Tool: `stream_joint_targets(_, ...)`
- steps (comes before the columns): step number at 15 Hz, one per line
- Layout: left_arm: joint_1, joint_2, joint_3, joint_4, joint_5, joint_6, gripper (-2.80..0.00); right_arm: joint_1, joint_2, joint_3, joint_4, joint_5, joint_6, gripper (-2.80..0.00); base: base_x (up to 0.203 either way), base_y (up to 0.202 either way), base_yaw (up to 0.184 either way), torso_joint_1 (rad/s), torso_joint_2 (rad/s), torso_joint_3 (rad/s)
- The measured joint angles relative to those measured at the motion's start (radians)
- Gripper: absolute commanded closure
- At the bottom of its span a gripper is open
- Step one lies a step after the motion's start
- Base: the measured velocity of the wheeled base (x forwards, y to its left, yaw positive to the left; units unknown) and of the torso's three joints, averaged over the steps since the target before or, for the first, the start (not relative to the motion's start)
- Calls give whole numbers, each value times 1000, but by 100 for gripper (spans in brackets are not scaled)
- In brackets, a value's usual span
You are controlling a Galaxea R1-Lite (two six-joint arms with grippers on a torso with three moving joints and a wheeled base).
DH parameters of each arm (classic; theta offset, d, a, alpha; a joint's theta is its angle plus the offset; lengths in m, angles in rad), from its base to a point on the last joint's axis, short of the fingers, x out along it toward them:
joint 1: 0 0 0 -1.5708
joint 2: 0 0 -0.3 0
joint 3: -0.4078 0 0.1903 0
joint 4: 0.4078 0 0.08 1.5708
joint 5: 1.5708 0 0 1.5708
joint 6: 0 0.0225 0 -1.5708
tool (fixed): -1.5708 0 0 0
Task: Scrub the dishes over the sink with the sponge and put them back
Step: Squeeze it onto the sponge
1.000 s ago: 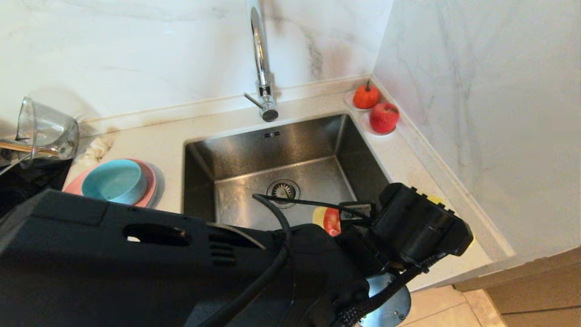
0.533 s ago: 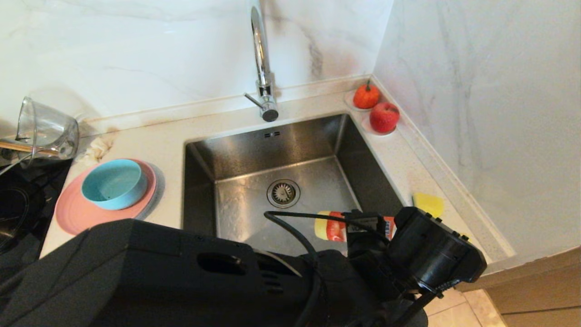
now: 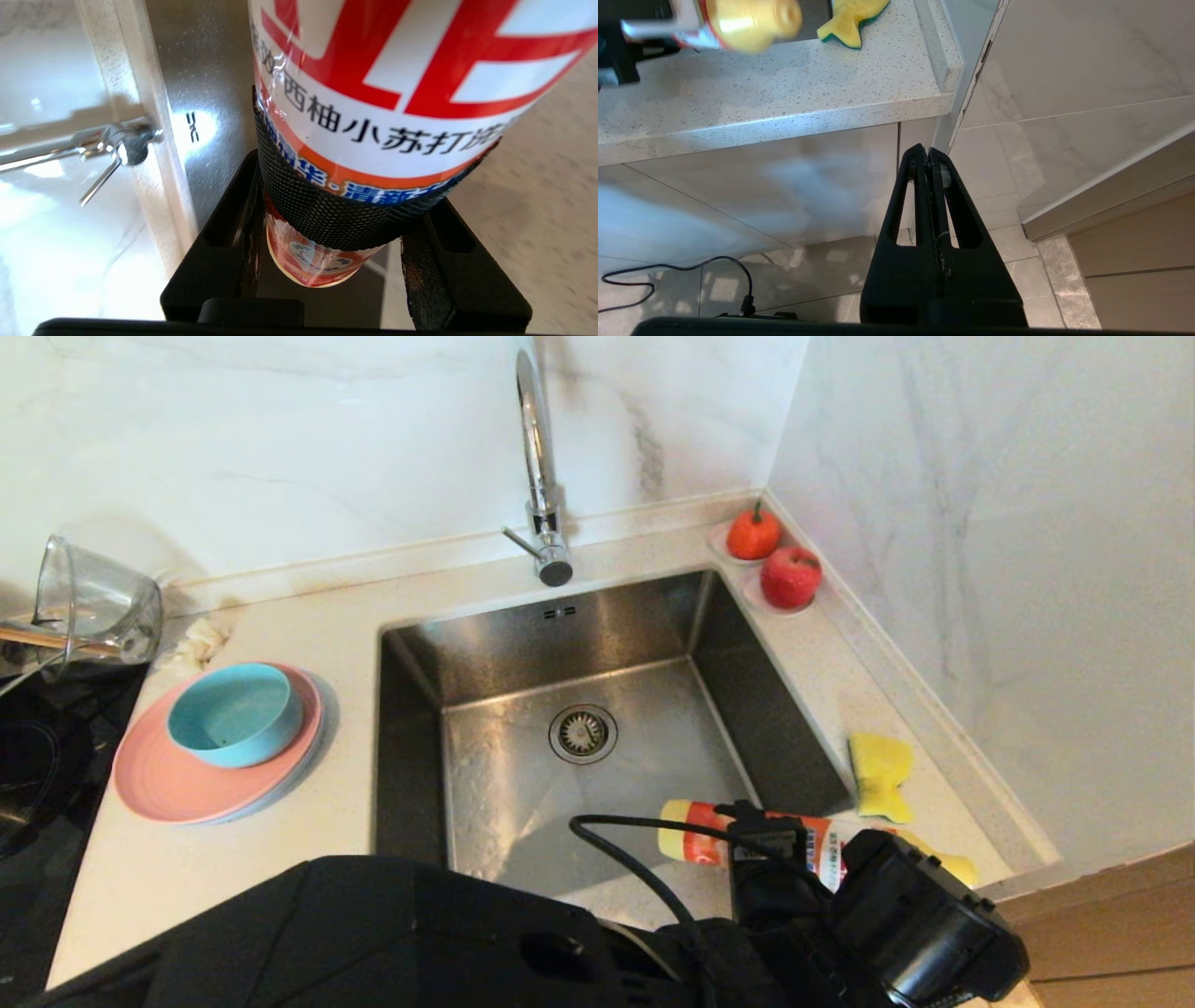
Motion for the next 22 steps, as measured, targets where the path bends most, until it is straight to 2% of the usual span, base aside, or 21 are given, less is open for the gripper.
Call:
stream_joint_targets(11,-20,51,-12,1,142,11,0,0,0,0,0,0,0,0,0,0,0,0,0,0)
stream_joint_targets(14,-21,81,-49,0,154,10,0,0,0,0,0,0,0,0,0,0,0,0,0,0)
stream_joint_targets(22,-19,166,-164,4,267,33,0,0,0,0,0,0,0,0,0,0,0,0,0,0)
